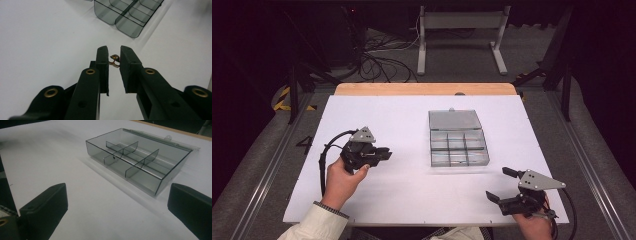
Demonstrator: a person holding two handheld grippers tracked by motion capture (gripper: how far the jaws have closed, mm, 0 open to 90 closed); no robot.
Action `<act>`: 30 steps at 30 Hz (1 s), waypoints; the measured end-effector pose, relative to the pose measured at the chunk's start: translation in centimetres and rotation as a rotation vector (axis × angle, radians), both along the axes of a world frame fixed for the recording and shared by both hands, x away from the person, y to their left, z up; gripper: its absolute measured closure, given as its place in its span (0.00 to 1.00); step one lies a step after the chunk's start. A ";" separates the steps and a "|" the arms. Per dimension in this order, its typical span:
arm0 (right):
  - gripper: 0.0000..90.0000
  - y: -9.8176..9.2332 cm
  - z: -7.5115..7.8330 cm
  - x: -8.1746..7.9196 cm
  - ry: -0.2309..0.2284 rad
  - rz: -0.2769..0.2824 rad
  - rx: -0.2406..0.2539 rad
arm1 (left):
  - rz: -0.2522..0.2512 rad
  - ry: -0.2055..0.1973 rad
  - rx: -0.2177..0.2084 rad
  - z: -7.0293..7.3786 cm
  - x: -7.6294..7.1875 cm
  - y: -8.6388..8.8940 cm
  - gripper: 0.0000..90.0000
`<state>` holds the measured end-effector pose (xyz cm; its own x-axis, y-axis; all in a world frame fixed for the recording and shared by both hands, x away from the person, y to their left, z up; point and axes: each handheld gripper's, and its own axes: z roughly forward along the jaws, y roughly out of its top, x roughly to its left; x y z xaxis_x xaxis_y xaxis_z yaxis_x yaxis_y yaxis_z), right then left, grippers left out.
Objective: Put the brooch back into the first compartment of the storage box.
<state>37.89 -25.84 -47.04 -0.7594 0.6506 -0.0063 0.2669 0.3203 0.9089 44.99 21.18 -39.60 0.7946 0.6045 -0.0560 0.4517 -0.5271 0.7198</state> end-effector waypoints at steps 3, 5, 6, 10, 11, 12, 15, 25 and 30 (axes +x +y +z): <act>0.04 0.0 0.0 0.0 0.001 -0.001 0.002 | -0.009 -0.004 -0.002 0.1 0.4 -0.6 0.86; 0.04 -0.1 0.0 0.0 0.000 -0.001 0.002 | -0.012 -0.001 0.000 0.1 0.6 -1.0 0.86; 0.04 -0.1 0.0 0.0 0.000 -0.001 0.002 | -0.014 -0.002 0.000 0.2 0.7 -1.2 0.86; 0.04 -0.1 0.0 0.0 0.000 0.000 0.002 | -0.020 -0.004 -0.004 0.3 1.1 -1.9 0.86; 0.04 -0.1 0.0 0.0 -0.001 0.000 0.002 | -0.022 -0.004 -0.001 0.4 1.2 -2.0 0.86; 0.04 -0.1 0.0 0.0 0.000 0.000 0.003 | -0.024 -0.002 -0.003 0.4 1.3 -2.2 0.86; 0.04 -0.1 0.0 0.0 -0.001 0.000 0.003 | -0.027 -0.004 -0.002 0.4 1.6 -2.7 0.86; 0.04 -0.1 0.0 0.0 0.000 0.002 0.004 | -0.038 -0.006 -0.004 0.6 2.5 -4.2 0.86; 0.04 -0.2 0.0 0.0 0.001 0.002 0.002 | -0.049 -0.008 -0.006 0.6 3.0 -5.1 0.86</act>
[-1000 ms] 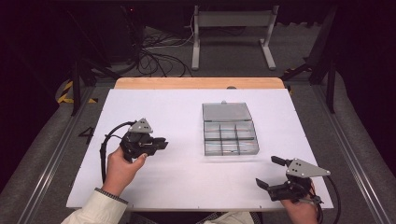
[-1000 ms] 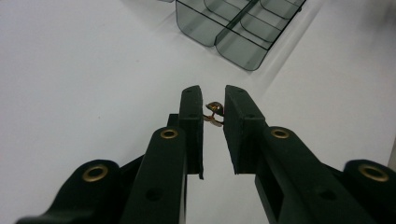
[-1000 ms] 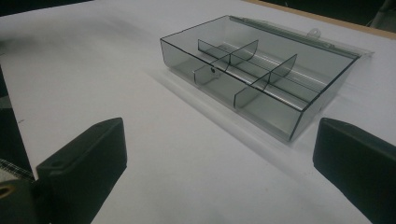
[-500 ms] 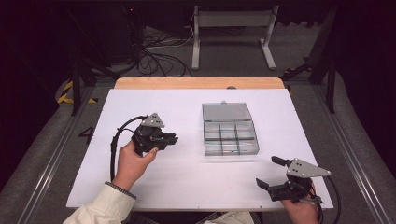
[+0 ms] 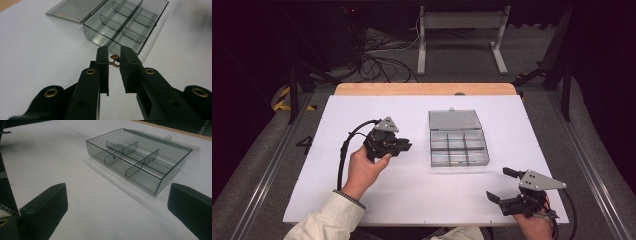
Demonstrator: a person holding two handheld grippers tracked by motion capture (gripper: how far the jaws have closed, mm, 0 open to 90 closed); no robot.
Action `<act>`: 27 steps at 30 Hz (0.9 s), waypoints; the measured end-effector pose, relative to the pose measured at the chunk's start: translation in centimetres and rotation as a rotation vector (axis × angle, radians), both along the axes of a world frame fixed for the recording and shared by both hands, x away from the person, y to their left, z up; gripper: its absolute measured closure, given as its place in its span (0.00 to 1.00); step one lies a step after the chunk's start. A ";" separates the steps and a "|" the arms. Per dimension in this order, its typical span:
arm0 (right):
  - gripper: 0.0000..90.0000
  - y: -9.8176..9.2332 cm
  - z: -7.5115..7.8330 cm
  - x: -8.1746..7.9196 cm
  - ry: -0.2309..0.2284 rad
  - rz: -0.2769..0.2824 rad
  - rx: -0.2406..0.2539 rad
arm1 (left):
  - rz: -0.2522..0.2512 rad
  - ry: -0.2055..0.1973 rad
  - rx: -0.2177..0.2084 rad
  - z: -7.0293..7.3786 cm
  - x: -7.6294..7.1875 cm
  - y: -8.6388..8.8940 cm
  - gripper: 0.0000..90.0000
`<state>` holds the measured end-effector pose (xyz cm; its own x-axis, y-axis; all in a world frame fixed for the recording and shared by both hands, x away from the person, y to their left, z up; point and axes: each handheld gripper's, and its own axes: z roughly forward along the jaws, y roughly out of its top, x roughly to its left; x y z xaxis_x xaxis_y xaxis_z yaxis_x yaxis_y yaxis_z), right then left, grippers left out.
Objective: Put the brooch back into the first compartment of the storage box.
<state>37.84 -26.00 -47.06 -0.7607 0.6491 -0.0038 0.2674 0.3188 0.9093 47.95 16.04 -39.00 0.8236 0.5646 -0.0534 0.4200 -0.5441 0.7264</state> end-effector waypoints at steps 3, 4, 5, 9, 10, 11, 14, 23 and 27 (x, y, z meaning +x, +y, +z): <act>0.04 0.0 0.0 0.0 0.001 0.000 0.000 | -0.012 -0.007 0.005 0.1 0.3 -0.7 0.86; 0.04 0.0 0.0 0.0 0.001 0.000 0.000 | -0.013 -0.008 0.003 0.1 0.4 -1.0 0.86; 0.04 0.0 0.0 0.0 -0.002 0.001 -0.001 | -0.016 -0.006 0.003 0.1 0.5 -1.2 0.86; 0.04 -0.1 0.0 -0.1 0.001 0.000 0.002 | -0.020 -0.009 0.004 0.1 0.8 -2.0 0.86; 0.04 -0.1 0.0 -0.1 0.001 -0.002 0.005 | -0.023 -0.011 0.005 0.1 0.9 -2.2 0.86; 0.04 -0.2 0.0 -0.1 0.001 -0.002 0.005 | -0.023 -0.011 0.007 0.1 1.0 -2.4 0.86; 0.04 -0.2 0.0 -0.1 0.000 -0.004 0.005 | -0.025 -0.012 0.012 0.0 1.2 -3.0 0.86; 0.04 -0.2 0.0 -0.1 0.000 0.003 0.000 | -0.029 -0.011 0.013 -0.2 2.0 -4.4 0.86; 0.04 -0.2 0.0 -0.1 0.000 0.003 0.001 | -0.028 -0.015 0.010 -0.4 2.4 -5.0 0.86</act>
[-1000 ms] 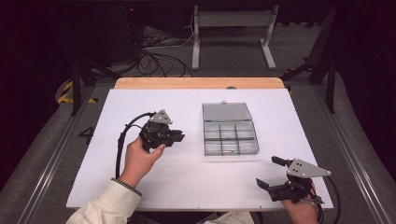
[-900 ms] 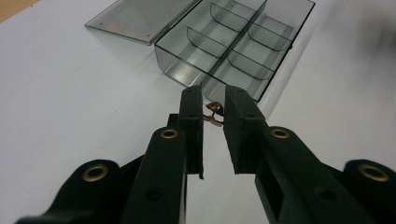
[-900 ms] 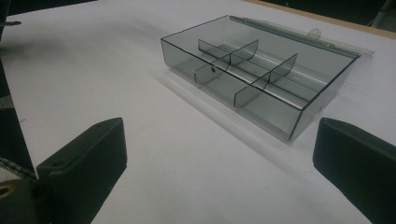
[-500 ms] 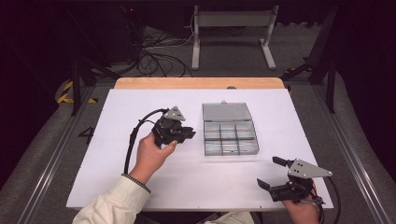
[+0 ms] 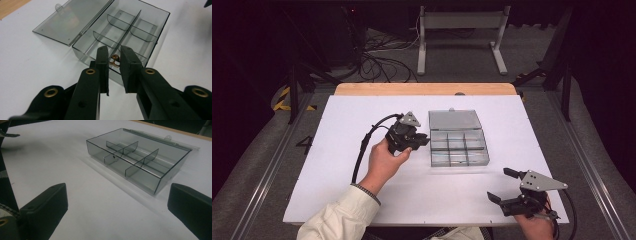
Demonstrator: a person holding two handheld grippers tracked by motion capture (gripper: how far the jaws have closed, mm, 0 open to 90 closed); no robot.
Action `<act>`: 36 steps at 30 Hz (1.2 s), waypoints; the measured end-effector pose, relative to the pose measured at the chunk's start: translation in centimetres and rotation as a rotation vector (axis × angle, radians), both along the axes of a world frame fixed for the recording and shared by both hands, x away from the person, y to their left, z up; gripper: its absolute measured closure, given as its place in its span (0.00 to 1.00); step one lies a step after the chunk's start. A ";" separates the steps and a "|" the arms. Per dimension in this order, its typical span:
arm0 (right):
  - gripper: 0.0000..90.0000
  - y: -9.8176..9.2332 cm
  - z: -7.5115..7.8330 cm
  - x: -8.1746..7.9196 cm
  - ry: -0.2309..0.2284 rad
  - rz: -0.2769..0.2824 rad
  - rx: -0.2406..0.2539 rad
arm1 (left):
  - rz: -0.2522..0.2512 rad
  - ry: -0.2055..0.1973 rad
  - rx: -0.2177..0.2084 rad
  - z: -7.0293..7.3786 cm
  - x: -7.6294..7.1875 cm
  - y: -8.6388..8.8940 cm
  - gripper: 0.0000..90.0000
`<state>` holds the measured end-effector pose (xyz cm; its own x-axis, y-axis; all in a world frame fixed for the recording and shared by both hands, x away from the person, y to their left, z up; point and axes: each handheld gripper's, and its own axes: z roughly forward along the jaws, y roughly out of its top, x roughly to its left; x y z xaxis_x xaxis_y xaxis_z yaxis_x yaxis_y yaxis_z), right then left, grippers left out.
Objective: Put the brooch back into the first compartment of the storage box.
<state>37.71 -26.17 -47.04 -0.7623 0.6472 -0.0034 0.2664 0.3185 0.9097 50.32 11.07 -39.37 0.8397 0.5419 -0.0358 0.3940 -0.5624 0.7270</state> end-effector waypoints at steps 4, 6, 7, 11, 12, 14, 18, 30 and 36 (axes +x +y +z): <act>0.04 0.0 0.0 0.0 0.000 0.001 0.000 | 0.002 0.000 0.001 -0.3 0.4 -0.6 0.86; 0.04 0.0 0.0 0.0 0.000 0.001 0.001 | 0.004 -0.001 0.002 -0.4 0.6 -0.8 0.86; 0.04 0.0 0.0 0.0 0.000 0.001 0.001 | 0.005 0.001 0.001 -0.5 0.7 -0.9 0.86; 0.04 0.0 0.0 0.0 0.000 0.002 0.001 | 0.009 0.000 0.002 -0.7 1.1 -1.2 0.86; 0.04 0.0 0.0 0.0 0.000 0.003 0.000 | 0.011 0.002 0.001 -0.8 1.2 -1.4 0.86; 0.04 0.0 0.0 0.0 0.001 0.002 0.001 | 0.012 -0.001 0.005 -1.0 1.4 -1.5 0.86; 0.04 0.0 0.0 0.0 0.001 0.003 0.001 | 0.017 0.003 0.005 -1.4 1.8 -1.9 0.86; 0.04 0.0 0.0 0.0 0.002 0.001 0.002 | 0.039 -0.006 0.053 -3.1 2.8 -3.7 0.86; 0.04 -0.1 0.0 0.1 0.002 0.003 0.001 | 0.048 0.008 0.054 -3.9 3.2 -4.6 0.86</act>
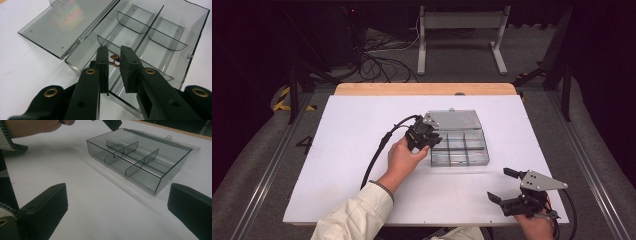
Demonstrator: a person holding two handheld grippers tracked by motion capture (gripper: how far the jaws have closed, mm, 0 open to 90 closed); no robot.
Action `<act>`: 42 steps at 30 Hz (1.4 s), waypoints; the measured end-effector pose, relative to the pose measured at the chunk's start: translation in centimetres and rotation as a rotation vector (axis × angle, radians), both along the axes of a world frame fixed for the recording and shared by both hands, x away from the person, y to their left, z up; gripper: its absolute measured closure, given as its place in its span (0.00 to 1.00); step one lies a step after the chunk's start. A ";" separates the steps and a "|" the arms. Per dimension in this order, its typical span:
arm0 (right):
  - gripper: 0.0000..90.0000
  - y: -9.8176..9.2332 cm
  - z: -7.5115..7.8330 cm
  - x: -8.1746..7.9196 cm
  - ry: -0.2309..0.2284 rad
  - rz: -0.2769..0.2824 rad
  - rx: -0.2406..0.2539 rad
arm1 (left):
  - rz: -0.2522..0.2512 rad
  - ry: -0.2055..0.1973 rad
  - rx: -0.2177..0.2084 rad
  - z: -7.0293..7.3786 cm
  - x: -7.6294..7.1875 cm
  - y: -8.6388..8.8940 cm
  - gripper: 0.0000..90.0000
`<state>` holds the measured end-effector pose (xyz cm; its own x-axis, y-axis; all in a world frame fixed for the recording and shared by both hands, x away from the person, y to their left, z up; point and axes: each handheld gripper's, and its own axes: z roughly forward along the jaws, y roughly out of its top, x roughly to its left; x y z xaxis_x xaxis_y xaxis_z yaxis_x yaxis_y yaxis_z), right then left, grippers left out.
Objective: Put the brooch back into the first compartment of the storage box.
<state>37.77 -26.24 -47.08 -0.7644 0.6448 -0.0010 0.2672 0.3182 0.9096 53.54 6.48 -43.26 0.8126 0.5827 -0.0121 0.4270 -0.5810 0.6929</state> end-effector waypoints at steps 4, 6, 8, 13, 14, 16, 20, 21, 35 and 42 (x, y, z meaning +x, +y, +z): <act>0.04 -0.1 0.0 0.0 -0.001 0.001 0.001 | 0.006 0.002 0.008 -0.2 0.3 -0.2 0.86; 0.04 -0.1 0.0 0.0 0.001 0.000 0.003 | 0.010 0.005 0.006 -0.3 0.4 -0.2 0.86; 0.04 -0.1 0.0 0.0 0.002 0.001 0.004 | 0.015 0.010 0.003 -0.3 0.5 -0.2 0.86; 0.04 0.0 0.0 0.0 0.000 0.002 0.001 | 0.028 0.011 0.011 -0.5 0.6 -0.2 0.86; 0.04 0.0 0.0 0.0 0.001 0.001 0.004 | 0.029 0.009 0.010 -0.5 0.6 -0.2 0.86; 0.04 0.0 0.0 0.0 0.001 0.001 0.004 | 0.033 0.010 0.007 -0.5 0.6 -0.2 0.84; 0.04 0.0 0.0 0.0 0.000 0.002 0.003 | 0.037 0.008 0.006 -0.5 0.6 -0.2 0.79; 0.04 0.0 0.0 0.0 0.000 0.002 0.003 | 0.037 0.008 0.003 -0.5 0.6 -0.1 0.78; 0.04 0.0 0.0 0.1 0.001 0.004 0.000 | 0.000 -0.041 -0.070 2.0 -1.2 0.7 0.56; 0.04 0.1 -0.1 0.1 0.005 0.006 0.001 | -0.019 -0.052 -0.091 3.0 -2.3 1.3 0.53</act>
<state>37.87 -26.10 -47.19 -0.7679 0.6405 0.0036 0.2703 0.3189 0.9084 51.29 7.74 -40.27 0.8244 0.5656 -0.0214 0.3783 -0.5225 0.7642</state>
